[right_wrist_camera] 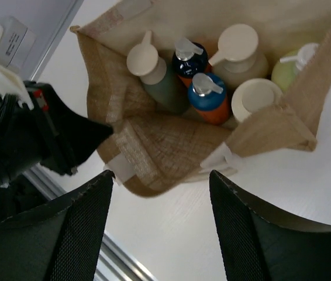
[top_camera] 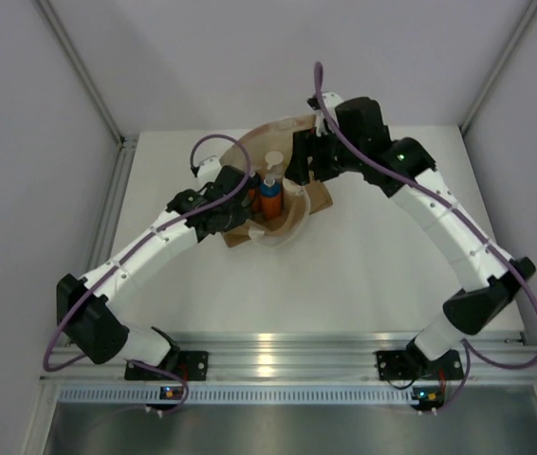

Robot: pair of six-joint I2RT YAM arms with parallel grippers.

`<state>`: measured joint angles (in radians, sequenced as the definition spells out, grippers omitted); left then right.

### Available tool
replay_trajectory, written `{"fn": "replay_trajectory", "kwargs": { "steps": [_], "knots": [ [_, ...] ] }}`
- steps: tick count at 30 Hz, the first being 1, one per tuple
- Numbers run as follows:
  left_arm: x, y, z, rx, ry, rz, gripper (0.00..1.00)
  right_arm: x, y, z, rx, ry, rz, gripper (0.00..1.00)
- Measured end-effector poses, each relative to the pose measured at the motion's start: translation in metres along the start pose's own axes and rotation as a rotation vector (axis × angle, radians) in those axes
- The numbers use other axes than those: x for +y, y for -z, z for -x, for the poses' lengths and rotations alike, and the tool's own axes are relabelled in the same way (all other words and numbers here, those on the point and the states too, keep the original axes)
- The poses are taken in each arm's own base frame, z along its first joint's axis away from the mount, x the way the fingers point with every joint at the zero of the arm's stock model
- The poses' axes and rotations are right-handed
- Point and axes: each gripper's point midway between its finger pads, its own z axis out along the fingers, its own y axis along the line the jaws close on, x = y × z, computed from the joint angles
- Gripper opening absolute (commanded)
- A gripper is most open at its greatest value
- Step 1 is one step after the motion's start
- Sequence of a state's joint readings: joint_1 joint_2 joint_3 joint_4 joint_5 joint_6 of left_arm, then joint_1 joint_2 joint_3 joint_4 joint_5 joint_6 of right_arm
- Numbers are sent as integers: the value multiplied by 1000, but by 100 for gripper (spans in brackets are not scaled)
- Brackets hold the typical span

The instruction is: Take the personal care products out of the canvas bag

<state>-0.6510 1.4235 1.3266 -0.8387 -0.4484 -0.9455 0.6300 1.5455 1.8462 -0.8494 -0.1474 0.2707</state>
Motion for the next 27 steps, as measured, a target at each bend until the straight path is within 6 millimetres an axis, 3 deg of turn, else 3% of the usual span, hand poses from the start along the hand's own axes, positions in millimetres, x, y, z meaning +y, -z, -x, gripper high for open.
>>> {"fn": "replay_trajectory", "kwargs": {
  "steps": [3,6,10,14,20,27],
  "knots": [
    [3,0,-1,-3,12,6,0,6,-37,10,11,41,14,65],
    [3,0,-1,-5,26,6,0,0,-75,18,23,68,-1,63],
    [3,0,0,-2,55,6,0,-17,-121,23,25,77,-71,65],
    [2,0,0,8,91,2,0,-45,-158,14,30,63,-193,67],
    [0,0,-1,19,114,-4,0,-84,-186,7,-12,-31,-401,67],
    [-1,-1,-3,28,121,-5,0,-86,-203,23,-100,-100,-447,73]
  ]
}}
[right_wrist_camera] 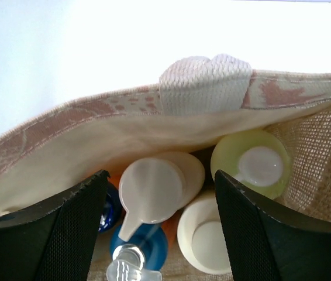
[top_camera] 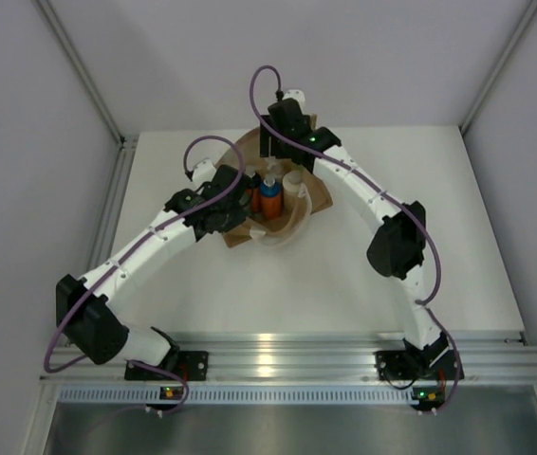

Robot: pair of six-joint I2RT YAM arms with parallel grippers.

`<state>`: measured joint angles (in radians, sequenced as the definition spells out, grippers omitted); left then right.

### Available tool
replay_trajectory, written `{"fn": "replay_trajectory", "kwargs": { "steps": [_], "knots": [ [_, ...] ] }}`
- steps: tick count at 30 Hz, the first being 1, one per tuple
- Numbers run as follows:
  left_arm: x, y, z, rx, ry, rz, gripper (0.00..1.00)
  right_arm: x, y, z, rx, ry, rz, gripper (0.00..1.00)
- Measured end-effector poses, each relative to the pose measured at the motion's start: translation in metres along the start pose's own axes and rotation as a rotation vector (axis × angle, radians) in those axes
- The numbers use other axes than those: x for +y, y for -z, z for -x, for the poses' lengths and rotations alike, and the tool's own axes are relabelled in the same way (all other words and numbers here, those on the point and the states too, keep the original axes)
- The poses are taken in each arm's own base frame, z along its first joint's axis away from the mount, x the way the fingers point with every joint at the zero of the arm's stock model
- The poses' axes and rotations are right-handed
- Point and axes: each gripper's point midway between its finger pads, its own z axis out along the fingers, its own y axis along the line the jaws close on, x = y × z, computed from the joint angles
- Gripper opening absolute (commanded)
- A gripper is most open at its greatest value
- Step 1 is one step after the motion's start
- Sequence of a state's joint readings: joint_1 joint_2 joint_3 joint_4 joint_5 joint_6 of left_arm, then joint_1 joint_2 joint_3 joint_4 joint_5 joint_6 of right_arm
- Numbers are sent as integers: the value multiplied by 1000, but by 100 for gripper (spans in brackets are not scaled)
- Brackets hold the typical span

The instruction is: Take the personal care products out of the canvas bag

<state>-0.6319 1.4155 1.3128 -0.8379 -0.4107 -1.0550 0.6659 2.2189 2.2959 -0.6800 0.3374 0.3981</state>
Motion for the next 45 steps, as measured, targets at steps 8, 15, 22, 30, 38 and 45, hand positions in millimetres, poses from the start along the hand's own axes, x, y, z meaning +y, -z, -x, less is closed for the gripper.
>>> {"fn": "replay_trajectory", "kwargs": {
  "steps": [8,15,22,30,38,45],
  "knots": [
    [-1,-1,-1,7,1,-2,0,7,-9,1,-47,-5,-48,73],
    [-1,-1,-1,6,2,-2,0,15,-16,-17,-58,38,-119,70],
    [-1,-1,-1,6,3,-3,0,10,-15,-15,-82,32,-164,66],
    [-2,-1,-1,7,3,-6,0,5,-21,-24,-72,10,-186,63],
    [-2,-1,-1,8,2,-7,0,2,-28,-38,-52,-22,-202,46],
    [-2,-1,-2,10,-4,-9,0,3,-30,-38,-56,-21,-199,12]
  ]
}}
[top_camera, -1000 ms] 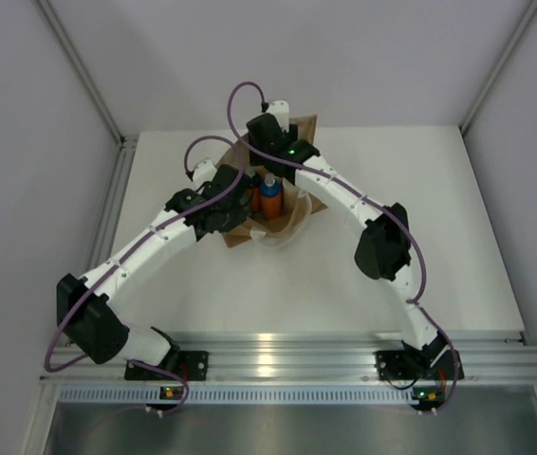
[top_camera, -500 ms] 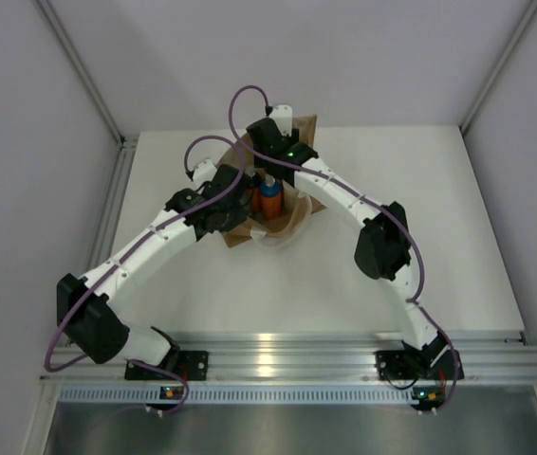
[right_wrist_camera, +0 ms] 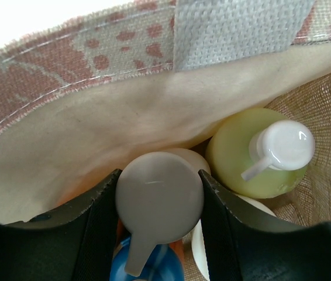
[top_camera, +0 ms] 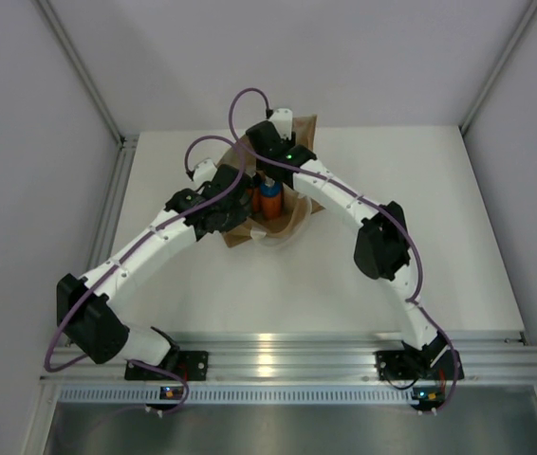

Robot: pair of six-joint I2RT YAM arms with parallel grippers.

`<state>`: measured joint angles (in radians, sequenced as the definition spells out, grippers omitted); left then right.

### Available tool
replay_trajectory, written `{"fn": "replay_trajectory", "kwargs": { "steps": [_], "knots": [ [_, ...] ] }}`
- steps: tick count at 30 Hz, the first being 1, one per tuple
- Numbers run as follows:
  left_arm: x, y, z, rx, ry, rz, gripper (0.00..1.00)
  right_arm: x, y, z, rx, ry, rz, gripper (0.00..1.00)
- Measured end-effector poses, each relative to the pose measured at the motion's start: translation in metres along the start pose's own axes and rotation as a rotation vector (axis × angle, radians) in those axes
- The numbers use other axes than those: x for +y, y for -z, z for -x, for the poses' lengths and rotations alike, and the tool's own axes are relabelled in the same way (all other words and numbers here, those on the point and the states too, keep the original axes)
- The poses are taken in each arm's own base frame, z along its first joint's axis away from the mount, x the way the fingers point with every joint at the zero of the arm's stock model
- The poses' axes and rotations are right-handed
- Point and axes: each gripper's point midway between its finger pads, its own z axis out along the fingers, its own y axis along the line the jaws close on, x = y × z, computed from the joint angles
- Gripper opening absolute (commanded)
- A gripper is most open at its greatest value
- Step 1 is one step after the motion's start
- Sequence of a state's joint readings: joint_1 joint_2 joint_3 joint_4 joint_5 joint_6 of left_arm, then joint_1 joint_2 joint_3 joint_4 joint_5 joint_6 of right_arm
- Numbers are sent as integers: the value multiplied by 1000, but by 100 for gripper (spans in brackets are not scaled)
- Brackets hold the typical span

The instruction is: Take the personal care products out of the canvas bag

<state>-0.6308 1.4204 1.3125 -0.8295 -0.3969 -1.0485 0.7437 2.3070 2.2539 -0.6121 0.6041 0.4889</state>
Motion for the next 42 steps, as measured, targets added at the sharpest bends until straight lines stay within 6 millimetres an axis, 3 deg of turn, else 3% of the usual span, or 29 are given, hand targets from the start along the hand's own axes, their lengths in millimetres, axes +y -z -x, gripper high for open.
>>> {"fn": "replay_trajectory", "kwargs": {
  "steps": [2,9,18,30,37,42],
  "knots": [
    [0,0,0,0,-2,0,0,0,0,0,0,6,1,0],
    [0,0,0,0,-8,-1,0,3,2,1,-3,63,41,0],
    [0,0,0,0,-10,-2,0,3,20,8,20,140,120,0],
    [-1,0,0,1,-9,-5,0,-4,64,64,-59,121,218,0],
    [-1,-1,-1,2,-11,-4,0,-7,82,85,-92,134,264,0],
    [-1,-2,-1,3,-21,-3,0,-12,116,118,-161,134,307,0]
  ]
}}
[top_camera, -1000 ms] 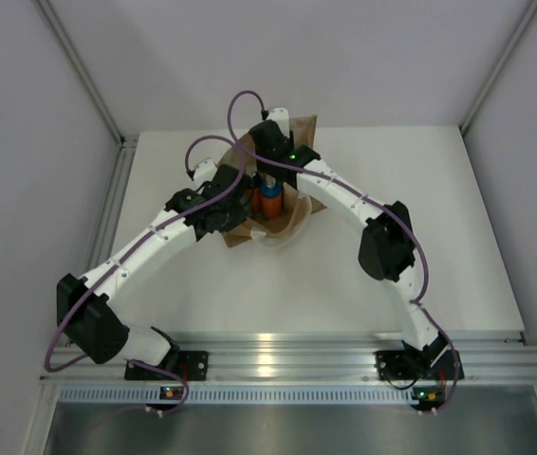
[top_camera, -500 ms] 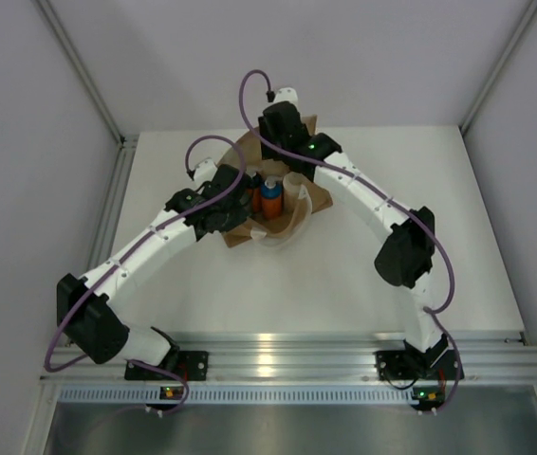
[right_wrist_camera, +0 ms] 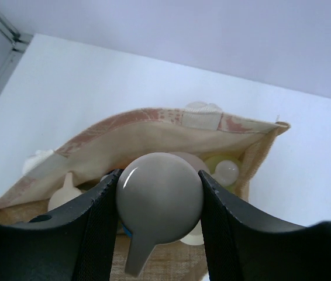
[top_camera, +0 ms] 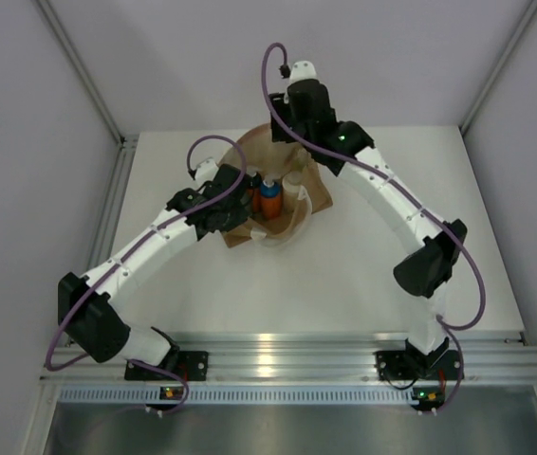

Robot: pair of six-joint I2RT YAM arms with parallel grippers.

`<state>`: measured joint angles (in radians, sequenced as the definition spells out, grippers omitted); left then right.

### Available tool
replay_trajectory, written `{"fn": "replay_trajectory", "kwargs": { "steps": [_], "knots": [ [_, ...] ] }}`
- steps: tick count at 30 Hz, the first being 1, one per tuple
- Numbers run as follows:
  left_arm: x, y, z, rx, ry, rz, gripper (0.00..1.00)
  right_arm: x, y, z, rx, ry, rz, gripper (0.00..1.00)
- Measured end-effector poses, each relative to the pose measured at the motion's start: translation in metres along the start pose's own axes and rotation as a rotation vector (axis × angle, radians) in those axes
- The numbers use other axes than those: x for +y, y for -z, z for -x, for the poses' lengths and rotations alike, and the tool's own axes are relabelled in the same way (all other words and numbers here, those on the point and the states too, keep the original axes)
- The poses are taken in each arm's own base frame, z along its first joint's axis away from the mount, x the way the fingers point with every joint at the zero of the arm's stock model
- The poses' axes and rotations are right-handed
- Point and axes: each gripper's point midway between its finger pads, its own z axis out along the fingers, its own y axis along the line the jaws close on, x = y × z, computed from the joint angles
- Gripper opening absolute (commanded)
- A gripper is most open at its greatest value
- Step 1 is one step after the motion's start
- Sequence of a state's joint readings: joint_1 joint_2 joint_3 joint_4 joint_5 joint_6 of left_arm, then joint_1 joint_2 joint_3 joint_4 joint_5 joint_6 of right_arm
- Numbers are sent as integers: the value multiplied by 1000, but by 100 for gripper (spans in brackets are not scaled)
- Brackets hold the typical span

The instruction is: Take the personal care products out of the canvas bag

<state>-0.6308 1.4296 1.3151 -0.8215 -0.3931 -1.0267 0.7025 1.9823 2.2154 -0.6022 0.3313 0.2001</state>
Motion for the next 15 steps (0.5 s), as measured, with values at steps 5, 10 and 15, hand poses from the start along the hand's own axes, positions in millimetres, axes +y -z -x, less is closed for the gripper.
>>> {"fn": "replay_trajectory", "kwargs": {
  "steps": [5,10,15],
  "knots": [
    [0,0,0,0,-1,0,0,-19,49,54,-112,-38,15,0],
    [0,-1,-1,1,-1,2,0,-65,103,109,-249,-97,-29,0],
    [-1,-2,0,1,-1,1,0,-136,149,134,-339,-143,-159,0]
  ]
}}
